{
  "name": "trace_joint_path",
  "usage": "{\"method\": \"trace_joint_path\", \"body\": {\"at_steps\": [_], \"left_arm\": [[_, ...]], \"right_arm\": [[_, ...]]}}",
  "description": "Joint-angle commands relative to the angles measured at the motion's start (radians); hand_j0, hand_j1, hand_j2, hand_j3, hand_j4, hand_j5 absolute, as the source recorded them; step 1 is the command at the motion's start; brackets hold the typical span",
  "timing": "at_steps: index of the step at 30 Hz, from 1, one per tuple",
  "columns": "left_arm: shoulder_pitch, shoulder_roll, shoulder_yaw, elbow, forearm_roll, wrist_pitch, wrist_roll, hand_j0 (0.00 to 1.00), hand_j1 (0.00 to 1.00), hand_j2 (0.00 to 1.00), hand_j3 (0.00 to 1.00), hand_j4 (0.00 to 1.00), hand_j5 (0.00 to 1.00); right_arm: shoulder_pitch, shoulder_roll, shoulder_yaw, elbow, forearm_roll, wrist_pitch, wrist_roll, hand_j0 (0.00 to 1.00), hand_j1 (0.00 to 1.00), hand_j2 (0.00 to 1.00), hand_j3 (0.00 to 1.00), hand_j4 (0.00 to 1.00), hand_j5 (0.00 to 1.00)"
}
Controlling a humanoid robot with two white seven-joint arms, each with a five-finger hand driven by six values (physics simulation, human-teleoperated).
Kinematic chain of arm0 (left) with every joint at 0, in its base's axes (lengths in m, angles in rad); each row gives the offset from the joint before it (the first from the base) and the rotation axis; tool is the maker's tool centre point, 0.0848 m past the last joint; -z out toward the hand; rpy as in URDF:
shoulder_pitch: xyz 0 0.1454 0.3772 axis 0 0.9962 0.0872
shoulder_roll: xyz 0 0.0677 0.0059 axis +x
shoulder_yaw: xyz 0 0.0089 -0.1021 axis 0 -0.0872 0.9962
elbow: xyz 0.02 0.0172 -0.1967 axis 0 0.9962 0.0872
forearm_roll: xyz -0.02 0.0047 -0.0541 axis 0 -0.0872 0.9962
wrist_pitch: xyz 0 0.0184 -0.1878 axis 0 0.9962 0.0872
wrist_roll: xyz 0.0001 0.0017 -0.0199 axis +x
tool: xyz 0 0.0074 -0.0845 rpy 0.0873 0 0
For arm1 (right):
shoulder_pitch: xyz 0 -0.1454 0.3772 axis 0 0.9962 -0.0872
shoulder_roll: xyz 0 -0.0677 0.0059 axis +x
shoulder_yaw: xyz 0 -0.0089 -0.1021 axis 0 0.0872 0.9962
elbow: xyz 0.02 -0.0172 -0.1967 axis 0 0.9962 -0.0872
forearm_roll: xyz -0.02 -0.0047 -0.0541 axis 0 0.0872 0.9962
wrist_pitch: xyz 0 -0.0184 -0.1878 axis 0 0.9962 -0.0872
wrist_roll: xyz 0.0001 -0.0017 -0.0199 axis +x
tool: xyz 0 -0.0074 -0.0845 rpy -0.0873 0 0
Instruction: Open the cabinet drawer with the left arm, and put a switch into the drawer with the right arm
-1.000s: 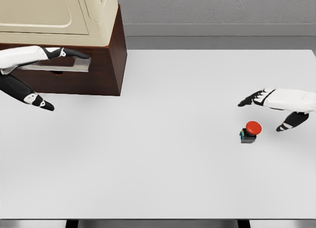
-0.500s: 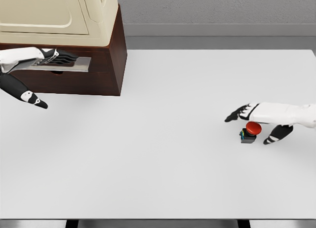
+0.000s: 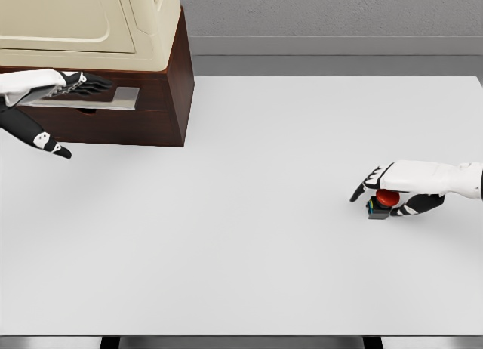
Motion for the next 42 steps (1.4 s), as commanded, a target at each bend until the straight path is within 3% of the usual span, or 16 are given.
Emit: {"method": "trace_joint_path", "body": {"at_steps": [1, 15, 18, 26, 42], "left_arm": [[0.002, -0.018, 0.001, 0.024, -0.004, 0.0, 0.0, 1.0, 1.0, 1.0, 1.0, 1.0, 1.0], [0.002, -0.041, 0.001, 0.073, -0.022, 0.0, 0.0, 1.0, 1.0, 1.0, 1.0, 1.0, 1.0], [0.002, -0.05, 0.0, 0.087, -0.025, 0.0, 0.0, 1.0, 1.0, 1.0, 1.0, 1.0, 1.0], [0.006, -0.059, 0.0, 0.093, -0.025, 0.0, 0.0, 1.0, 1.0, 1.0, 1.0, 1.0, 1.0], [0.014, -0.062, -0.004, 0.128, -0.027, 0.002, 0.0, 1.0, 1.0, 1.0, 1.0, 1.0, 1.0]], "right_arm": [[0.0, -0.001, 0.001, 0.0, -0.004, 0.002, 0.0, 0.69, 0.69, 0.69, 0.69, 0.69, 0.69], [-0.012, -0.001, -0.007, 0.008, 0.002, 0.002, 0.0, 0.64, 0.64, 0.64, 0.64, 0.64, 0.64], [-0.011, -0.001, -0.005, 0.01, 0.002, 0.002, 0.0, 0.54, 0.54, 0.54, 0.54, 0.54, 0.54], [-0.014, 0.003, -0.008, 0.022, 0.0, 0.002, 0.0, 0.52, 0.52, 0.52, 0.52, 0.52, 0.52], [-0.097, 0.081, -0.008, 0.031, -0.003, 0.002, 0.0, 0.49, 0.49, 0.49, 0.49, 0.49, 0.49]]}}
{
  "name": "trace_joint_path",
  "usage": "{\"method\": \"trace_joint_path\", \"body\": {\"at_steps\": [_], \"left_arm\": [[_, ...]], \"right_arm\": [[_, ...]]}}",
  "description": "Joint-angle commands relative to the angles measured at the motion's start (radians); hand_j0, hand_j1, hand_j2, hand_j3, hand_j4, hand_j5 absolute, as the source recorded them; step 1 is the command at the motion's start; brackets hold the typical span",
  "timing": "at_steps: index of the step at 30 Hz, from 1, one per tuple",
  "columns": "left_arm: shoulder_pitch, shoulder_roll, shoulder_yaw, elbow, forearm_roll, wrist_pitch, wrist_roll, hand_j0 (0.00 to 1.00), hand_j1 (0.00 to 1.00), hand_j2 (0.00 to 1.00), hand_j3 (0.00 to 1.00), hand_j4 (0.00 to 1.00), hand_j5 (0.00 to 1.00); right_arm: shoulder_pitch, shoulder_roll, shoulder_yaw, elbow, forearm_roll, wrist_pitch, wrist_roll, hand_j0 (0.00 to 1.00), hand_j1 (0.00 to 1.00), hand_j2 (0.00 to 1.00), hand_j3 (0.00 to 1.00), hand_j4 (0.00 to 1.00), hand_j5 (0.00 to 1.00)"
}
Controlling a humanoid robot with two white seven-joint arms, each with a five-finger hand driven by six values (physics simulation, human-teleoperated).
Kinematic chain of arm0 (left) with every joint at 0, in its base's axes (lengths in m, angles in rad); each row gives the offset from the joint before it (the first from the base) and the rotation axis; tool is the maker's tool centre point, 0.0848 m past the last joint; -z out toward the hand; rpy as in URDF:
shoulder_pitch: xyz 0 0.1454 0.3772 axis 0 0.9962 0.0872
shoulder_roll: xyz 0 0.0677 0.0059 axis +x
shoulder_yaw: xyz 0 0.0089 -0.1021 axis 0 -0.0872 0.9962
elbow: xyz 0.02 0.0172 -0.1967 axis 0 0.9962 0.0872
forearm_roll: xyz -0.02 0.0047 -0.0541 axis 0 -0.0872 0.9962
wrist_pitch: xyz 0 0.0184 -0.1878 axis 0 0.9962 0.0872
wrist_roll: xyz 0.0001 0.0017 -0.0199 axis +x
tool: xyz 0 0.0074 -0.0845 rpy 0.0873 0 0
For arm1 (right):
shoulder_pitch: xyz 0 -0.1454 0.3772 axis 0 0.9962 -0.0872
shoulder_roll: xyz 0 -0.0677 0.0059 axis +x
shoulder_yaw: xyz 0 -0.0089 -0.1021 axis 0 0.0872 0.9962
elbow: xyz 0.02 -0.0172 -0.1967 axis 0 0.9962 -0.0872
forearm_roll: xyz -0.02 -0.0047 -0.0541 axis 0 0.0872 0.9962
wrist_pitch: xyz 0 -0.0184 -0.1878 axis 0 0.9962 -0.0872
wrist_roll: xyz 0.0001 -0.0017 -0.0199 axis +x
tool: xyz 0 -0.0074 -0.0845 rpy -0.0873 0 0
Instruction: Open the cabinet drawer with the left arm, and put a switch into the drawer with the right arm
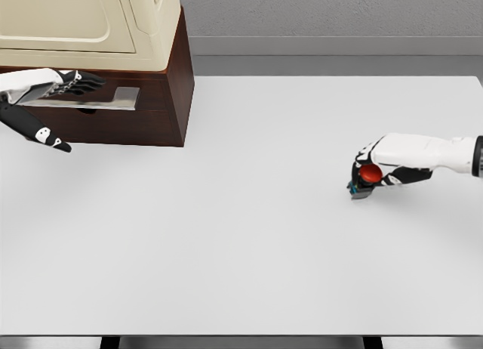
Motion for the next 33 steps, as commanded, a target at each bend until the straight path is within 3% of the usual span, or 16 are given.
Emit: {"method": "trace_joint_path", "body": {"at_steps": [1, 9, 19, 29, 33], "left_arm": [[0.0, -0.001, 0.0, 0.009, -0.007, 0.0, 0.0, 1.0, 1.0, 1.0, 1.0, 1.0, 1.0], [0.008, -0.006, -0.002, 0.007, -0.007, 0.0, 0.0, 1.0, 1.0, 1.0, 1.0, 1.0, 1.0], [0.041, 0.012, 0.0, -0.022, 0.006, -0.003, 0.0, 1.0, 1.0, 1.0, 1.0, 1.0, 1.0], [0.069, 0.121, 0.001, -0.111, 0.055, -0.003, 0.0, 1.0, 1.0, 1.0, 1.0, 1.0, 1.0], [0.094, 0.173, 0.008, -0.159, 0.085, -0.003, 0.0, 1.0, 1.0, 1.0, 1.0, 1.0, 1.0]], "right_arm": [[0.0, 0.019, 0.0, 0.001, -0.006, 0.002, 0.0, 0.49, 0.49, 0.49, 0.49, 0.49, 0.49], [-0.051, 0.064, 0.001, 0.001, -0.006, 0.002, 0.0, 0.48, 0.48, 0.48, 0.48, 0.48, 0.48], [-0.135, 0.153, 0.009, 0.077, -0.006, 0.002, 0.0, 0.48, 0.48, 0.48, 0.48, 0.48, 0.48], [-0.21, 0.194, 0.061, 0.085, -0.006, 0.002, 0.0, 0.48, 0.48, 0.48, 0.48, 0.48, 0.48], [-0.275, 0.226, 0.121, 0.087, -0.006, 0.002, 0.0, 0.47, 0.47, 0.47, 0.47, 0.47, 0.47]]}}
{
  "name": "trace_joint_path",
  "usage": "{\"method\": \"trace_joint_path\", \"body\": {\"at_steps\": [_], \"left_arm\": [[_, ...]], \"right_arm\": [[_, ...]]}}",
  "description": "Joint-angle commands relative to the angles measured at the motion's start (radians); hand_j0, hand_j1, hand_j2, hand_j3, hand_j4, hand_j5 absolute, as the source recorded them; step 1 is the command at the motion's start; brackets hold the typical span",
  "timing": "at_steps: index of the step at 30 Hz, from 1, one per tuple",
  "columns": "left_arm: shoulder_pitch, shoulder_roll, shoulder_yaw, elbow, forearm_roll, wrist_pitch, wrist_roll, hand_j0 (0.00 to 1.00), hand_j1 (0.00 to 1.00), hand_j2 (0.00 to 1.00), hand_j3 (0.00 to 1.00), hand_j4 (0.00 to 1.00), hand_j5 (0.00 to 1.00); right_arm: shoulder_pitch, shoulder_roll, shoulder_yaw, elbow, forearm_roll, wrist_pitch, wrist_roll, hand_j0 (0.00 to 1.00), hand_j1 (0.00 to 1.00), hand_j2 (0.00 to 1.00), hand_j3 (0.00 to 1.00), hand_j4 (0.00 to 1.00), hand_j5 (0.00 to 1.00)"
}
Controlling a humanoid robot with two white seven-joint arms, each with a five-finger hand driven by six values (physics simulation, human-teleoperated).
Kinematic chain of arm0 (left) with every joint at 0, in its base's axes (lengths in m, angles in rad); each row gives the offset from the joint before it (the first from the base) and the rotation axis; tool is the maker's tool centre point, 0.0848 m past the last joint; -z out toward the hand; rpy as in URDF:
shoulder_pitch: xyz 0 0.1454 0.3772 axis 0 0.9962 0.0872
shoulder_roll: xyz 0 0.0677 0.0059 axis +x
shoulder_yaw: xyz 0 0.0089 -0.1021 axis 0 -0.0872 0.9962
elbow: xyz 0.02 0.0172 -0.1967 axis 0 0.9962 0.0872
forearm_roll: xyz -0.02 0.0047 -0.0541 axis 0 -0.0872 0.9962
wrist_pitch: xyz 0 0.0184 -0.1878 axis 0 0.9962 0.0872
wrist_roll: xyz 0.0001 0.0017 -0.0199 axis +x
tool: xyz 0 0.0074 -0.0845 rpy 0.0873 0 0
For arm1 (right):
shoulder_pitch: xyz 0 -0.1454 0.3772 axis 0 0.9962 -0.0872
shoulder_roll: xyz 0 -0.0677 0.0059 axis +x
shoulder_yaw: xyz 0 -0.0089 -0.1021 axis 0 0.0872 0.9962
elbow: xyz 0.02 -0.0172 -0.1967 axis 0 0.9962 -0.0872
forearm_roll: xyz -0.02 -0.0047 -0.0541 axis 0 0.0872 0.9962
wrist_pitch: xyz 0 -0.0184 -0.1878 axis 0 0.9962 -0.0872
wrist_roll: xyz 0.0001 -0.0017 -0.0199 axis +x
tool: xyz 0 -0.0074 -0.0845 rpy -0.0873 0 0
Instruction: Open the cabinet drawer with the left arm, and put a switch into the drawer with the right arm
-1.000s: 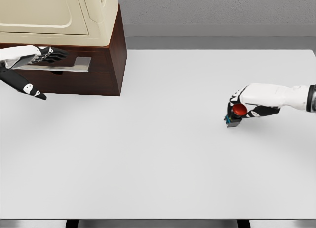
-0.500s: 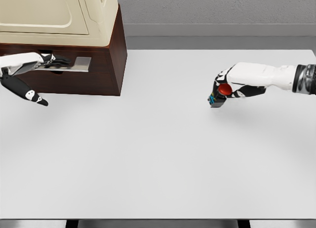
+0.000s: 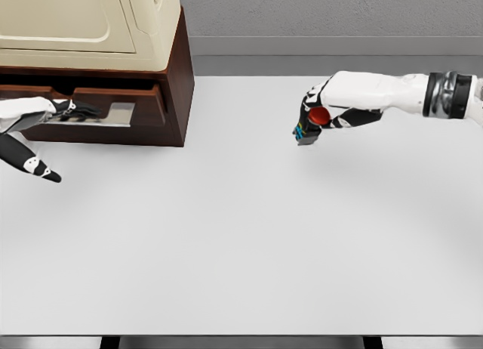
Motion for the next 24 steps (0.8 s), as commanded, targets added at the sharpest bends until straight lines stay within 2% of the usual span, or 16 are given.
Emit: {"method": "trace_joint_path", "body": {"at_steps": [1, 8, 18, 24], "left_arm": [[0.0, 0.046, -0.001, -0.034, 0.004, 0.0, -0.001, 1.0, 1.0, 1.0, 1.0, 1.0, 1.0], [0.014, 0.079, 0.001, -0.042, 0.068, -0.003, -0.001, 1.0, 1.0, 1.0, 1.0, 1.0, 1.0], [0.037, 0.115, -0.001, -0.048, 0.089, -0.008, -0.001, 1.0, 1.0, 1.0, 1.0, 1.0, 1.0], [0.043, 0.13, -0.002, -0.048, 0.111, -0.008, -0.001, 1.0, 1.0, 1.0, 1.0, 1.0, 1.0]], "right_arm": [[-0.003, 0.015, 0.038, 0.0, -0.005, 0.002, 0.0, 0.47, 0.47, 0.47, 0.47, 0.47, 0.47], [-0.066, 0.022, 0.084, -0.003, -0.005, 0.002, 0.0, 0.47, 0.47, 0.47, 0.47, 0.47, 0.47], [-0.193, 0.077, 0.202, -0.005, -0.007, 0.002, 0.0, 0.47, 0.47, 0.47, 0.47, 0.47, 0.47], [-0.241, 0.102, 0.221, -0.014, -0.005, 0.002, 0.0, 0.47, 0.47, 0.47, 0.47, 0.47, 0.47]]}}
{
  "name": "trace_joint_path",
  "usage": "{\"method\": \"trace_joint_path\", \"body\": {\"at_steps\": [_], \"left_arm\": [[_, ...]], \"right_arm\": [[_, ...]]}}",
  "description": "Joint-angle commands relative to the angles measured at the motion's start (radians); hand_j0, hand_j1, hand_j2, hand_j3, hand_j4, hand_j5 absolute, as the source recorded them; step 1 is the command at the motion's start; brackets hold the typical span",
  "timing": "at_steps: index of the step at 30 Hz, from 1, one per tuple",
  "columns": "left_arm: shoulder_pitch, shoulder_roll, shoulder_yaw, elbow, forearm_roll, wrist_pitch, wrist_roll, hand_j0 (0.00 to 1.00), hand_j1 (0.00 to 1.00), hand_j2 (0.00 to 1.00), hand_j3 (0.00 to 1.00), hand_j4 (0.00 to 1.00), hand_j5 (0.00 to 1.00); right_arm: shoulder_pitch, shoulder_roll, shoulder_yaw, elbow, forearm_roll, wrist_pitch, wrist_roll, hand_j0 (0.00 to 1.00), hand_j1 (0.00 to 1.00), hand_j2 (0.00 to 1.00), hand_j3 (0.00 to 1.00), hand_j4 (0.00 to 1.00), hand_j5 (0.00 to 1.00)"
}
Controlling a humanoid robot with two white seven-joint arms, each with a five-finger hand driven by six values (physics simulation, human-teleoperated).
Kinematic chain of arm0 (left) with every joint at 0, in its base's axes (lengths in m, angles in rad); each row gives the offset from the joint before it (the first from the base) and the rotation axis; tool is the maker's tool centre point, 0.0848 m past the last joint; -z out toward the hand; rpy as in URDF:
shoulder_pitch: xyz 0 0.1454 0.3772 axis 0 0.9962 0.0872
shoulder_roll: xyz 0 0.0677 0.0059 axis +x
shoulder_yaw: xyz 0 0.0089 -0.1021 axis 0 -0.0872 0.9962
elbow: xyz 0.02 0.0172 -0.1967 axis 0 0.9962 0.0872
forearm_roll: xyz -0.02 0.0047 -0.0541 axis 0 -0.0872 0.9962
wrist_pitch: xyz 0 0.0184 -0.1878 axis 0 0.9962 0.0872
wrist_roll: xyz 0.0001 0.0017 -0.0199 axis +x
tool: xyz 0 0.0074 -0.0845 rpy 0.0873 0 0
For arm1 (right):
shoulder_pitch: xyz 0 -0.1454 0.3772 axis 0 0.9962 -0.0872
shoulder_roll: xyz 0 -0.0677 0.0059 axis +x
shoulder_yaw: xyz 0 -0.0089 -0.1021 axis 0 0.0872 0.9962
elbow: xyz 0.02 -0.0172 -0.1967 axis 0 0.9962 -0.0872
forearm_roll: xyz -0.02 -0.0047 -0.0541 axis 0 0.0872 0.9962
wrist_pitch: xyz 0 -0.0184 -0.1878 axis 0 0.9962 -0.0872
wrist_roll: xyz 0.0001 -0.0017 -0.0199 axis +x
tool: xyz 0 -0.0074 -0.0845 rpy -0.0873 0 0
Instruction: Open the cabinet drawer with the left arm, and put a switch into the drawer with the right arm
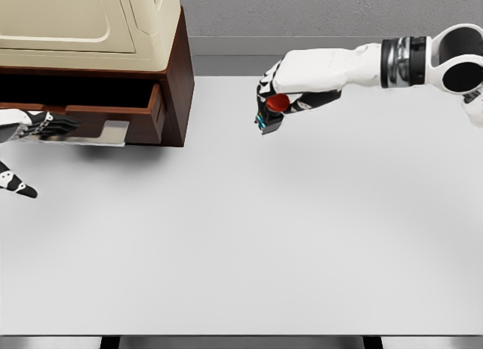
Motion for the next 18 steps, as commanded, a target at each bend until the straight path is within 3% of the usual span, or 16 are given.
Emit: {"method": "trace_joint_path", "body": {"at_steps": [1, 18], "left_arm": [[0.001, 0.009, -0.001, 0.001, 0.006, 0.0, 0.0, 1.0, 1.0, 1.0, 1.0, 1.0, 1.0], [0.006, 0.083, 0.005, 0.001, 0.123, 0.0, 0.0, 1.0, 1.0, 1.0, 1.0, 1.0, 1.0]], "right_arm": [[-0.002, 0.025, 0.02, -0.002, -0.006, 0.003, 0.0, 0.47, 0.47, 0.47, 0.47, 0.47, 0.47], [-0.087, 0.123, 0.071, -0.005, -0.009, 0.003, 0.0, 0.47, 0.47, 0.47, 0.47, 0.47, 0.47]]}}
